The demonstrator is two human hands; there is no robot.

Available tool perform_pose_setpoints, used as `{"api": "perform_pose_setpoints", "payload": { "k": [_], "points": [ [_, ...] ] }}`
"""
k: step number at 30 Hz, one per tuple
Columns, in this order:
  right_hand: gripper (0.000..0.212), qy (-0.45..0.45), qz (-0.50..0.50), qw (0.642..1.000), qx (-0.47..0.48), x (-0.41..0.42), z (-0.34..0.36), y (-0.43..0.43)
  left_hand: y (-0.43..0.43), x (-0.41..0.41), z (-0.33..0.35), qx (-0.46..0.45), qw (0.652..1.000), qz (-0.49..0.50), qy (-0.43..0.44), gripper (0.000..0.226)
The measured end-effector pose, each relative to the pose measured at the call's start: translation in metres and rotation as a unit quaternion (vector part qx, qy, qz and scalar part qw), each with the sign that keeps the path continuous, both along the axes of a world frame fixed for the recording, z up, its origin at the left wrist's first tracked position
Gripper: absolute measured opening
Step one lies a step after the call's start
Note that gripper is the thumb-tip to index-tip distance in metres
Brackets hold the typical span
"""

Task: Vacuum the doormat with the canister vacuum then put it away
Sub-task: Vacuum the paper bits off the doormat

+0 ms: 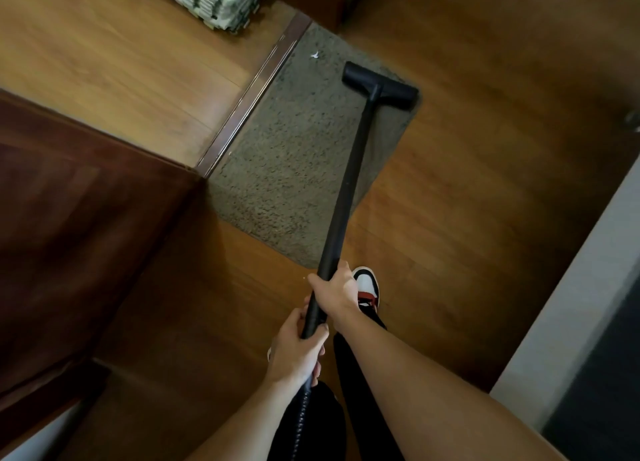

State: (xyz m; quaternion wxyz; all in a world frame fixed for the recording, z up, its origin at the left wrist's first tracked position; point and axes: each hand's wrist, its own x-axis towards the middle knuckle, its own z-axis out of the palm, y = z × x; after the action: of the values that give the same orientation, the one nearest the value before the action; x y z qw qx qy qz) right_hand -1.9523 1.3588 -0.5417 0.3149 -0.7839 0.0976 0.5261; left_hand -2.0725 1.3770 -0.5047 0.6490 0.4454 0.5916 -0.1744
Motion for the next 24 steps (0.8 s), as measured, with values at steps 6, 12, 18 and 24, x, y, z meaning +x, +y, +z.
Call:
{"api": "perform_pose_setpoints", "payload": {
  "k": [6, 12, 18, 24],
  "points": [
    [0.037, 0.001, -0.004, 1.0, 0.002, 0.027, -0.008, 0.012, 0.013, 0.031, -0.003, -0.007, 1.0, 0.012, -0.004, 0.007],
    [0.033, 0.0, -0.023, 1.0, 0.006, 0.046, -0.01, 0.019, 0.022, 0.049, -0.007, -0.018, 1.0, 0.012, -0.003, 0.006],
    [0.035, -0.002, -0.027, 1.0, 0.009, 0.031, -0.003, 0.017, 0.018, 0.034, -0.006, -0.026, 0.999, 0.025, -0.003, 0.008],
    [0.037, -0.022, -0.007, 0.999, 0.024, -0.016, 0.002, 0.008, 0.001, -0.01, 0.0, -0.021, 0.998, 0.056, 0.004, 0.011]
  ]
}}
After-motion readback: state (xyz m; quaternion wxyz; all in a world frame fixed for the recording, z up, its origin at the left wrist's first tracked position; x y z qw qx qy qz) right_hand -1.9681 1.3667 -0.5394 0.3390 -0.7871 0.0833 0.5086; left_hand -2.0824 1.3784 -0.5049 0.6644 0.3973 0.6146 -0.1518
